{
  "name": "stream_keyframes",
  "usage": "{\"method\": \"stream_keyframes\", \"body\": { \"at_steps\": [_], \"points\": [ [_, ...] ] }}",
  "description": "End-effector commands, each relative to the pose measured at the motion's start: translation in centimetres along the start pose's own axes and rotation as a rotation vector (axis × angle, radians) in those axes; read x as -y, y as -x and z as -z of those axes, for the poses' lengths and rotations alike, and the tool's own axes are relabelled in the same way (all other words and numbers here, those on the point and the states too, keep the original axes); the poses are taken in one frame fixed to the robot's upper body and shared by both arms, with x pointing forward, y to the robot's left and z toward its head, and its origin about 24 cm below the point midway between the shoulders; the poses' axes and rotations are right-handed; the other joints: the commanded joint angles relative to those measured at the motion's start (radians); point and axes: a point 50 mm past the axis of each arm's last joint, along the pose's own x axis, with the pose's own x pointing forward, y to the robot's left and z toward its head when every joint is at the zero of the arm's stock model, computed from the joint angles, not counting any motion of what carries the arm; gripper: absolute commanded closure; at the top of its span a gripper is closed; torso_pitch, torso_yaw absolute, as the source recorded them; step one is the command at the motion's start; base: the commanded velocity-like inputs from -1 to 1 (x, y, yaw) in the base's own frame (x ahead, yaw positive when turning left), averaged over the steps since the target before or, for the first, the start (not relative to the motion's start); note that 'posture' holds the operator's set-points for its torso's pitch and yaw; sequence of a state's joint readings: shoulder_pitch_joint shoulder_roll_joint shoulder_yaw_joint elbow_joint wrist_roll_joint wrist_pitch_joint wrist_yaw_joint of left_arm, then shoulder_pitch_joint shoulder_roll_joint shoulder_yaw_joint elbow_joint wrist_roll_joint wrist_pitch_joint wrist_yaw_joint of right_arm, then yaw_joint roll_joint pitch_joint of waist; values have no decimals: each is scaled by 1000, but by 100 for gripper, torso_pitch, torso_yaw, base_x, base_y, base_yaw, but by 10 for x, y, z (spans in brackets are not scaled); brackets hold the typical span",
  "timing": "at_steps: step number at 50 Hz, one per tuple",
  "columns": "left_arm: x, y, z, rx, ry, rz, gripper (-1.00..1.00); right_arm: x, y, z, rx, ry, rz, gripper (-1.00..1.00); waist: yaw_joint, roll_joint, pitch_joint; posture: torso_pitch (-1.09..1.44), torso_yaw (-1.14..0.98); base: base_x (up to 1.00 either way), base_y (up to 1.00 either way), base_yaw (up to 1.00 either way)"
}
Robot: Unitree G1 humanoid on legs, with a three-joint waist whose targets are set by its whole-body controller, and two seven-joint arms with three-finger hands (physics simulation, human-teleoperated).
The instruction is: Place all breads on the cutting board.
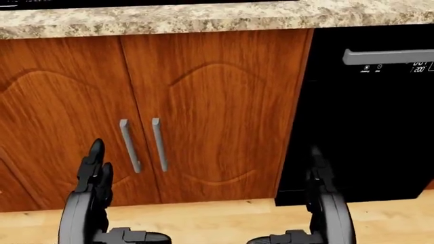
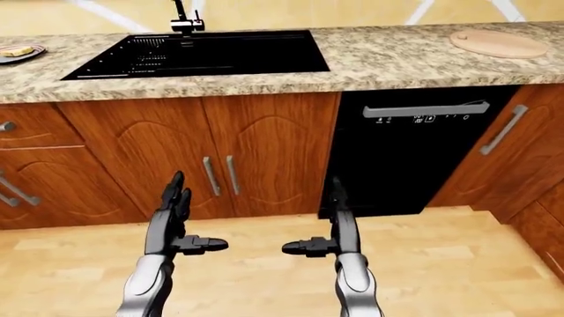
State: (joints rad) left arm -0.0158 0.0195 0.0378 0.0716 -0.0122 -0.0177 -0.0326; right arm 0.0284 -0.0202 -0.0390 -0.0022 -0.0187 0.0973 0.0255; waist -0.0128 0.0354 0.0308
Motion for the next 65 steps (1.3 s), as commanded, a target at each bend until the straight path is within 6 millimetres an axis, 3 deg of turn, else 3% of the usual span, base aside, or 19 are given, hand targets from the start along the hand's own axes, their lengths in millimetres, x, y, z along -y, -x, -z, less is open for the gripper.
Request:
{"method": "stream_keyframes", "body": {
  "at_steps": [1, 10, 16, 18, 22, 27, 29, 30, 31, 33, 45, 46, 49, 53, 56, 58, 59, 60, 65],
  "points": [
    [-5, -3, -14, 77, -10, -20, -100, -6, -3, -18, 92, -4, -26, -100, 3, -1, -13, 0, 0, 0, 27, 0],
    [-5, -2, -14, 79, -12, -21, -100, -5, -4, -17, 92, -4, -29, -100, 16, -9, -17, 0, 0, 0, 31, 0],
    [-6, -2, -14, 79, -17, -23, -100, -5, -4, -15, 93, -5, -29, -100, 23, -96, -6, 0, 0, 0, 36, 0],
    [-6, -2, -14, 79, -17, -23, -100, -6, -4, -16, 93, -5, -30, -100, 8, -73, -8, 0, 0, 0, 40, 0],
    [-6, -2, -13, 79, -17, -24, -100, -6, -4, -16, 93, -5, -30, -100, -3, -91, -18, 0, 0, 0, 40, 0],
    [-6, -3, -14, 79, -18, -26, -100, -6, -3, -17, 94, -7, -32, -100, -8, -32, -4, 0, 0, 0, 40, 0],
    [-6, -3, -14, 80, -18, -26, -100, -5, -4, -16, 93, -7, -32, -100, -7, 15, -13, 0, 0, 0, 41, 0],
    [-6, -3, -13, 79, -18, -26, -100, -6, -3, -16, 94, -7, -32, -100, -5, 62, -29, 0, 0, 0, 41, 0],
    [-6, -3, -13, 80, -18, -26, -100, -6, -3, -17, 93, -6, -32, -100, -8, 66, -43, 0, 0, 0, 41, 0],
    [-6, -2, -14, 80, -18, -27, -100, -5, -4, -16, 93, -7, -32, -100, 0, 32, -9, 0, 0, 0, 41, 0],
    [-6, -3, -15, 79, -17, -30, -100, -5, -4, -15, 93, -12, -31, -100, 5, -117, -7, 0, 0, 0, 46, 0],
    [-6, -2, -15, 79, -17, -30, -100, -5, -4, -15, 94, -12, -32, -100, -8, -79, -11, 0, 0, 0, 50, 0],
    [-6, -2, -15, 79, -17, -30, -100, -6, -3, -17, 94, -11, -33, -100, -6, -104, -23, 0, 0, 0, 50, 0],
    [-6, -2, -15, 80, -18, -30, -100, -6, -3, -17, 94, -10, -33, -100, -7, -63, -10, 0, 0, 0, 50, 0],
    [-6, -2, -15, 80, -18, -30, -100, -6, -3, -15, 94, -9, -35, -100, -8, 1, -10, 0, 0, 0, 50, 0],
    [-6, -2, -15, 80, -18, -30, -100, -6, -3, -16, 94, -9, -35, -100, 5, 98, -37, 0, 0, 0, 50, 0],
    [-6, -2, -14, 80, -18, -31, -100, -6, -3, -16, 94, -9, -35, -100, 7, 20, -15, 0, 0, 0, 50, 0],
    [-6, -2, -15, 80, -18, -31, -100, -6, -3, -16, 94, -8, -35, -100, 10, 34, -12, 0, 0, 0, 50, 0],
    [-6, -2, -15, 80, -19, -31, -100, -5, -4, -14, 94, -7, -36, -100, 14, -19, -11, 0, 0, 0, 50, 0]
  ]
}}
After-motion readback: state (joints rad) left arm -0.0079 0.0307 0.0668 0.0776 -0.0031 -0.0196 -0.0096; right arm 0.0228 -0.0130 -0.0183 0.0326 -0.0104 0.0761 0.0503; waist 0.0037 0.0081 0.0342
